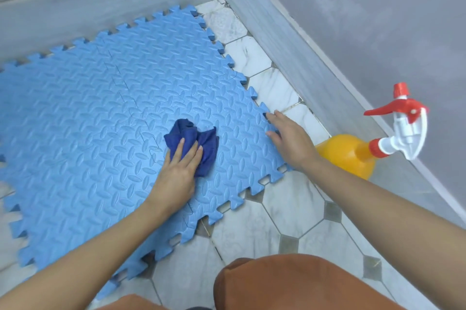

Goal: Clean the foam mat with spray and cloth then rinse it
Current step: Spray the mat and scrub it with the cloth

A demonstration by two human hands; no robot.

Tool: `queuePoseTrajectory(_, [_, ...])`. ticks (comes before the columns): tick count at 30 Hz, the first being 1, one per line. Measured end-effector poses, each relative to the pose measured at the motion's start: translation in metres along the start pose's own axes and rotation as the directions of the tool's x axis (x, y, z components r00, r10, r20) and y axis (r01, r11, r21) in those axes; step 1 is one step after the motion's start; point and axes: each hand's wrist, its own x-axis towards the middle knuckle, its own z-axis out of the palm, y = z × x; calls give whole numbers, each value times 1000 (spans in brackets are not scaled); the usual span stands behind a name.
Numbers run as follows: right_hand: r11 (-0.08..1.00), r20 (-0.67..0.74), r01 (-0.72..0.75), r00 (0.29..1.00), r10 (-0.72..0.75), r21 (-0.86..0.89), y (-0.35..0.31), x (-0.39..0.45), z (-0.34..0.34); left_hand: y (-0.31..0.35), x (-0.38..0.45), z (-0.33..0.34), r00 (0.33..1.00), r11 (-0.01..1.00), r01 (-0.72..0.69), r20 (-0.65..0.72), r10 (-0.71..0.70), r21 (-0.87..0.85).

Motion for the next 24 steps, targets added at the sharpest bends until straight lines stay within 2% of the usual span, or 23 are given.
queuePoseTrajectory(4, [996,-147,21,989,-7,90,-8,-54,7,18,3,-23,991,953,-13,-133,-28,-303])
queuePoseTrajectory(7, [989,-179,12,984,14,145,-1,-90,11,40,9,-40,972,907,-7,-214,-92,-421])
queuePoseTrajectory(13, [977,-347,-28,932,102,212,16,-124,-12,124,13,-53,965,808,-204,-250,72,-552])
queuePoseTrajectory(16, [968,-414,-26,901,131,250,23,-142,-16,158,12,-55,960,743,-258,-249,126,-618])
queuePoseTrajectory(19, [966,-475,-40,865,161,256,36,-163,-11,178,13,-49,962,709,-274,-199,189,-650])
queuePoseTrajectory(24, [963,-502,-100,837,218,250,62,-190,-10,199,9,-24,924,700,-277,16,381,-658])
